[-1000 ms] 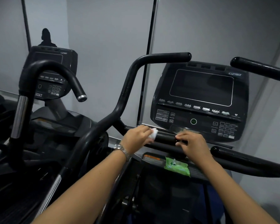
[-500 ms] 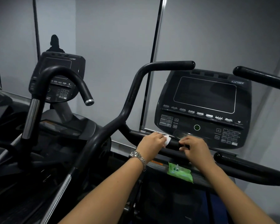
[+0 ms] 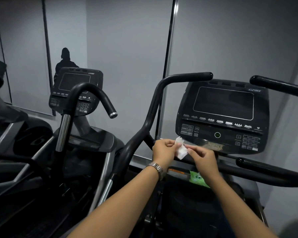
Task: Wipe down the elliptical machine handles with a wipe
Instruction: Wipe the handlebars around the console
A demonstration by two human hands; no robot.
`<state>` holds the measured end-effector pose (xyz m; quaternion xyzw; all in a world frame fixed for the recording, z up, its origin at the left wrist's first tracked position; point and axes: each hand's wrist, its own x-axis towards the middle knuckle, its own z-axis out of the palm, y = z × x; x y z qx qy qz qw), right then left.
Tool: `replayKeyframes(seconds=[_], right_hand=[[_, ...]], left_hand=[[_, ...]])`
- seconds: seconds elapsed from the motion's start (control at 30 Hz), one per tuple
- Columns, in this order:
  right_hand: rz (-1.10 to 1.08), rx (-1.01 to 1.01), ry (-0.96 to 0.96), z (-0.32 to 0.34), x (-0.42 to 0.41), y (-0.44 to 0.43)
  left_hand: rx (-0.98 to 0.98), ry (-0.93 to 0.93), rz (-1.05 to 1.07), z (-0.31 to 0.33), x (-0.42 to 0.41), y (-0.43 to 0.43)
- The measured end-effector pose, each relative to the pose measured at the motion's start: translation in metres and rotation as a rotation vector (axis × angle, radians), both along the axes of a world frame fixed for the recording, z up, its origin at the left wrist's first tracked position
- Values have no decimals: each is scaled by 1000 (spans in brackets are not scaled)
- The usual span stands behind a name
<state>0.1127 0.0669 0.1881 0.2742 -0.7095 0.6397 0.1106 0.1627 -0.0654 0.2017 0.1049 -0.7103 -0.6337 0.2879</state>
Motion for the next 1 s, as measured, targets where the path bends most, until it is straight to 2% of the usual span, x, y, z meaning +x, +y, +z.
replayKeyframes(seconds=[0.13,0.3,0.37,0.47,0.57,0.67,0.8,1.0], right_hand=[[169,-127,-203,6,30,-12],[181,-89,-167,3,40,-7],[153,-96,-179,3,36,-3],[124,-53,-173,7,22,2],[104,130,-98,16,-2,4],[123,301,-36,31,-32,2],[125,474,140,62,-67,-5],[212,534,378,88,-111,-34]], left_hand=[[21,-30,-104,-3,22,-1],[-11,-107,-247,8,46,0],[-137,-154,-274,16,52,-5],[-502,-150,-110,35,49,-21],[-784,-177,58,56,37,-44],[-1028,-305,103,66,20,-67],[-1165,-386,121,66,-9,-92],[-1276,-462,131,59,-34,-107]])
